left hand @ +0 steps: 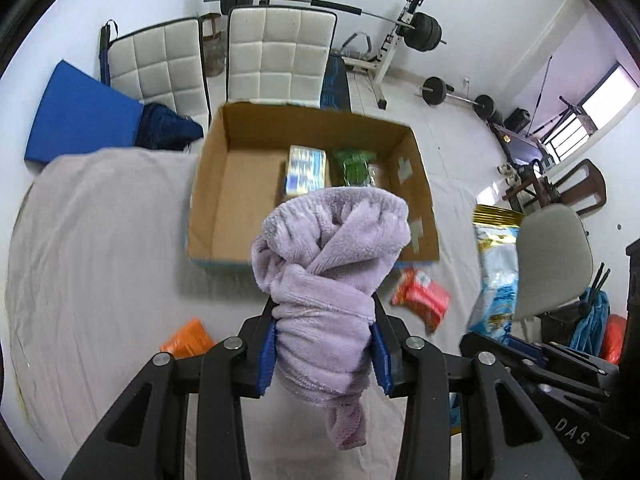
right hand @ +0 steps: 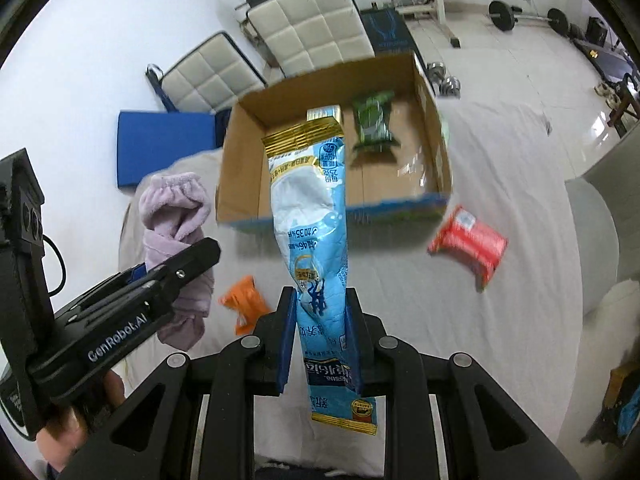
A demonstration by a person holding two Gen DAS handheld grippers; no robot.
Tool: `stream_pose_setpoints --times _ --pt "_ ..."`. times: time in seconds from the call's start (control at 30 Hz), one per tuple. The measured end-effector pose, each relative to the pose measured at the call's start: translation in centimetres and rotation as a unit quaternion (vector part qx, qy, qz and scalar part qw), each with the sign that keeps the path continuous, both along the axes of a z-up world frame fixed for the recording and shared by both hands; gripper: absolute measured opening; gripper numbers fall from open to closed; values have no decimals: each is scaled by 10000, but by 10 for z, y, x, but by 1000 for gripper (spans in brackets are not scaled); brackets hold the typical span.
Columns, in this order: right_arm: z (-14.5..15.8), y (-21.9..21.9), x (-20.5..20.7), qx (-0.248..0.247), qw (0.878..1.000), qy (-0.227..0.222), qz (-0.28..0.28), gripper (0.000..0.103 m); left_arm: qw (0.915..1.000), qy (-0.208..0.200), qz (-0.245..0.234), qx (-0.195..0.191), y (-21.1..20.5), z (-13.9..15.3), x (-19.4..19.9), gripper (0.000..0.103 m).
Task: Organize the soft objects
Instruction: 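Carry the towel and stick pack into the box and release both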
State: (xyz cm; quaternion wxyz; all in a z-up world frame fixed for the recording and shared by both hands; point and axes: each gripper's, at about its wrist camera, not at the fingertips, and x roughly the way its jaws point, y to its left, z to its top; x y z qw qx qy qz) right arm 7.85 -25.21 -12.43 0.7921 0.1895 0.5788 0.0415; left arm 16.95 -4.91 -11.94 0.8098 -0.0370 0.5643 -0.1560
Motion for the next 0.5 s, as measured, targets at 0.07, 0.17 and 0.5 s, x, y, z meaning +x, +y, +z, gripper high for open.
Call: stream_pose_setpoints --times 0.07,0.17,0.5 --pt "3 -7 14 -69 9999 -67 -76 24 10000 -54 44 -36 1 2 17 36" --pt "-6 -23 47 -280 9993 -97 -239 24 10000 -24 54 -10 -1 -2 49 36" --pt "-76 -63 172 -657 9956 474 -467 24 9974 680 51 237 -9 -66 161 36"
